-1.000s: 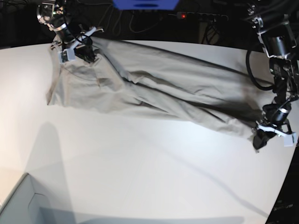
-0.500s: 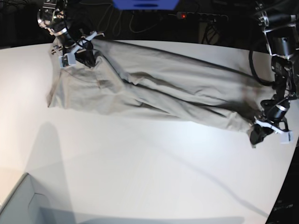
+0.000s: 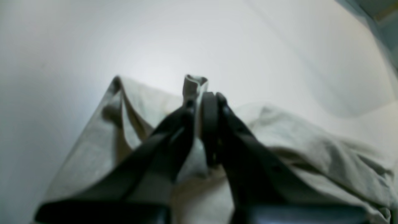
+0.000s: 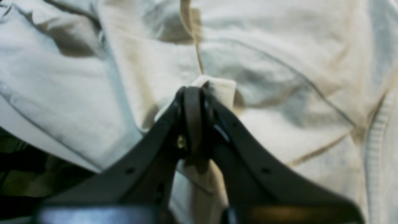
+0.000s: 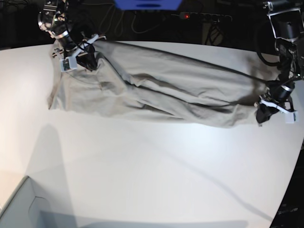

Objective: Layout the t-shirt on the table in an organized manner, then fold the t-shirt properly

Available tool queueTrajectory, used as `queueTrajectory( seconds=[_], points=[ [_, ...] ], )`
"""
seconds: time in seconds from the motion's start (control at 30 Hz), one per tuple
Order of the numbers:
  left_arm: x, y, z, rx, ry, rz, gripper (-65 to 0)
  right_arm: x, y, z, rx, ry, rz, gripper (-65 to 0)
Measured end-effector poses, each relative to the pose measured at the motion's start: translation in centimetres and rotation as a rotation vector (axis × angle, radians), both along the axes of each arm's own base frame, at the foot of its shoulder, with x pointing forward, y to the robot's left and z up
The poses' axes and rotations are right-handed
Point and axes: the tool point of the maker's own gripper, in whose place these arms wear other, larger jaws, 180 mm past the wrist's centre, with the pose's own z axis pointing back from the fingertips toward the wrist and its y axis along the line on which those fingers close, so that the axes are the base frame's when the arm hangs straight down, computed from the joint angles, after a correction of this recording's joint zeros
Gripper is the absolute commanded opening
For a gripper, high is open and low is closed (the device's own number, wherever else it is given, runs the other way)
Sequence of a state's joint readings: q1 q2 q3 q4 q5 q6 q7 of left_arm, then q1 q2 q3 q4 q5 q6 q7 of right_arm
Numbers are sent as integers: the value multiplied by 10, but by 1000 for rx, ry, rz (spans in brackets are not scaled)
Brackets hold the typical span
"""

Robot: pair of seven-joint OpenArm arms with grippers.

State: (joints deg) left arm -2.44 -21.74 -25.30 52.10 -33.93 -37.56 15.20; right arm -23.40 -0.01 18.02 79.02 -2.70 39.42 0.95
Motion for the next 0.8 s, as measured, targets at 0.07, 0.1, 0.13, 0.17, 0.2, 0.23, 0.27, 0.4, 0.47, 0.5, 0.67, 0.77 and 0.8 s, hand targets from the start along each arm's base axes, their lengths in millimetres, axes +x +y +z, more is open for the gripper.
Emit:
queueTrajectory(
  seconds=[0.07, 0.1, 0.13, 0.17, 0.2, 0.23, 0.27, 0.4, 0.47, 0.5, 0.67, 0.77, 0.8],
  points=[
    [-2, 7, 1, -2, 2, 21, -420, -1, 0, -1, 0, 3, 0, -650],
    [-3, 15, 4, -4, -7, 46, -367, -1, 0, 0, 0, 2, 1, -650],
    [-3, 24, 9, -11, -28, 77, -311, 0, 0, 0, 0, 0, 0, -650],
    [-3, 33, 15, -13, -52, 108, -271, 0, 0, 0, 0, -1, 0, -650],
    [-6, 40, 17, -13, -58, 131, -237, 0, 0, 0, 0, -2, 0, -650],
    [-9, 45, 17, -12, -57, 143, -216, 0, 0, 0, 1, -2, -1, -650],
    [-11, 46, 16, -15, -59, 155, -203, 0, 0, 0, 1, -2, 0, -650],
    [-13, 36, 20, -29, -78, 160, -200, 0, 1, 0, 2, -2, 1, -650],
    [-10, 36, 32, -8, -109, 148, -200, 1, 0, 0, 1, -3, 1, -650],
    [-7, 39, 40, -2, -138, 153, -200, 0, 0, 0, 1, -3, 1, -650],
    [7, 42, 50, 3, -156, 154, -201, 1, 1, 1, 2, -5, 1, -650],
    [24, 48, 44, -39, -145, 221, -201, 1, 0, 0, 0, -2, 2, -650],
    [27, 45, 36, -38, -113, 227, -202, 3, 0, 1, -1, -4, 3, -650]
  ],
)
